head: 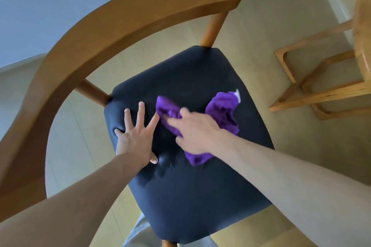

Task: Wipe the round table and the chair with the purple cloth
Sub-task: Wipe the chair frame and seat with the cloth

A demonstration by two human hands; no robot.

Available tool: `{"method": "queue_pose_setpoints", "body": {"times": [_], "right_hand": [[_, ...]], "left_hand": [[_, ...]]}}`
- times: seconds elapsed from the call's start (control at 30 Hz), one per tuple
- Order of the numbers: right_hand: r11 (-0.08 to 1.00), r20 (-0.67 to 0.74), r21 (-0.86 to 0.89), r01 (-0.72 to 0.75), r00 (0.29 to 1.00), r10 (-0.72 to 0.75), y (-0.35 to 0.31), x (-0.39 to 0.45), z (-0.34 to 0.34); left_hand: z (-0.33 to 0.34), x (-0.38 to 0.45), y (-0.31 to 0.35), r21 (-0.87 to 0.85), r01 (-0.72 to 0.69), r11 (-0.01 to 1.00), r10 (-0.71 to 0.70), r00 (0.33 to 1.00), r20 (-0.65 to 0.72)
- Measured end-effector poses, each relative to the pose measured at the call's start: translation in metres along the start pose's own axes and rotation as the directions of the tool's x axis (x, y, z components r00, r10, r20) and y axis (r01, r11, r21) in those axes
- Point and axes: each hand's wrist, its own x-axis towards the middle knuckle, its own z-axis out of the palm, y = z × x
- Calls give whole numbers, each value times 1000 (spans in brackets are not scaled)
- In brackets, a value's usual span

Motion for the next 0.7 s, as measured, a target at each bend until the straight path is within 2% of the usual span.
{"method": "queue_pose_setpoints", "body": {"times": [0.07,0.13,0.2,0.27,0.33,0.37,0.43,0.5,0.53,0.57,0.63,0.7], "right_hand": [[994,19,-29,108,994,-108,11,-12,-5],[998,-137,-46,46,989,-52,39,-16,-17],[983,-303,82,-163,936,180,82,-14,-37],[896,-379,241,-372,814,440,125,-15,-57],[798,-348,288,-530,719,602,152,-14,-63],[779,-310,291,-556,715,627,155,-12,-58],[785,-234,280,-552,754,614,143,-7,-35],[801,-207,270,-535,780,591,113,-13,-8],[836,-209,243,-492,815,540,96,-21,3],[884,-190,198,-423,869,458,78,-33,10],[962,-43,109,-249,966,255,59,-61,21],[993,109,49,-104,989,98,59,-81,21]], "left_hand": [[0,0,-1,4,-3,1000,3,1000,-14],[-1,1,-2,3,-7,1000,7,1000,-11],[-4,1,-1,25,-6,1000,5,1000,5],[-7,1,2,72,0,997,-3,999,33],[-18,2,12,126,-3,992,-3,999,43],[-26,5,17,143,-16,990,13,1000,22],[-43,19,29,131,-73,989,77,997,-29],[-59,38,39,94,-122,988,123,992,-9],[-64,45,42,88,-129,988,128,992,15],[-66,50,43,92,-131,987,128,991,29],[-64,56,43,122,-143,982,140,990,33],[-62,55,41,154,-170,973,166,985,37]]}}
